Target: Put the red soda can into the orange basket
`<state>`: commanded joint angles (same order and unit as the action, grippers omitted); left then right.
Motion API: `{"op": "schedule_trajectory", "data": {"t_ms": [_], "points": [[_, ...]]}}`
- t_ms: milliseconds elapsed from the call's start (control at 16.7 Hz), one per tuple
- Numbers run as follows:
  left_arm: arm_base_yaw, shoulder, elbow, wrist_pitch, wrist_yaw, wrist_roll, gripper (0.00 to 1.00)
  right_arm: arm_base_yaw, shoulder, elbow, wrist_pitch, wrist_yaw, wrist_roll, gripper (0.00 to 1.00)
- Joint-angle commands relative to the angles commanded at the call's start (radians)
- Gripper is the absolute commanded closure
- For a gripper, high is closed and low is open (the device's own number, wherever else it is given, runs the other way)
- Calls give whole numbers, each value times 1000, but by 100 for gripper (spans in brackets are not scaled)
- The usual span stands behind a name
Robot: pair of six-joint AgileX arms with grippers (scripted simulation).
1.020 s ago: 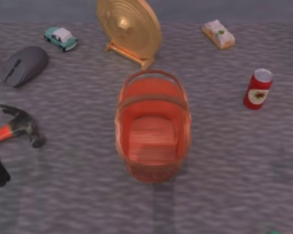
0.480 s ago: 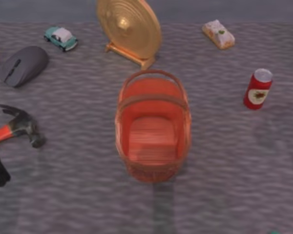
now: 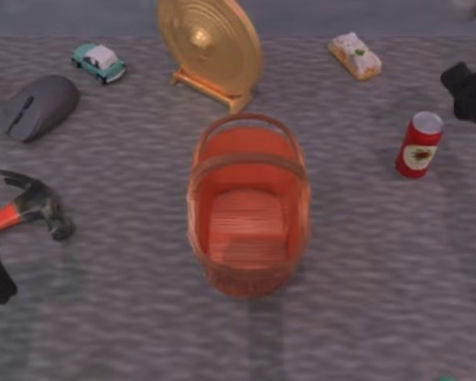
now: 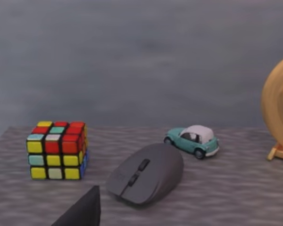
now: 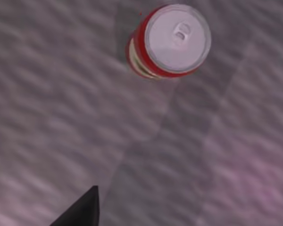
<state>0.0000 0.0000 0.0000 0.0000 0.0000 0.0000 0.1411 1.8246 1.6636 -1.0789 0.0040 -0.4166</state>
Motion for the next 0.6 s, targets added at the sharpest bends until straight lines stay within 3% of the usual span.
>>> {"op": "schedule_trajectory", "data": {"t_ms": [300, 600], "points": [[0, 0, 0, 0, 0, 0, 0, 29, 436, 426, -229, 3, -93, 0], [0, 0, 0, 0, 0, 0, 0, 44, 630, 636, -334, 2, -139, 0]]}}
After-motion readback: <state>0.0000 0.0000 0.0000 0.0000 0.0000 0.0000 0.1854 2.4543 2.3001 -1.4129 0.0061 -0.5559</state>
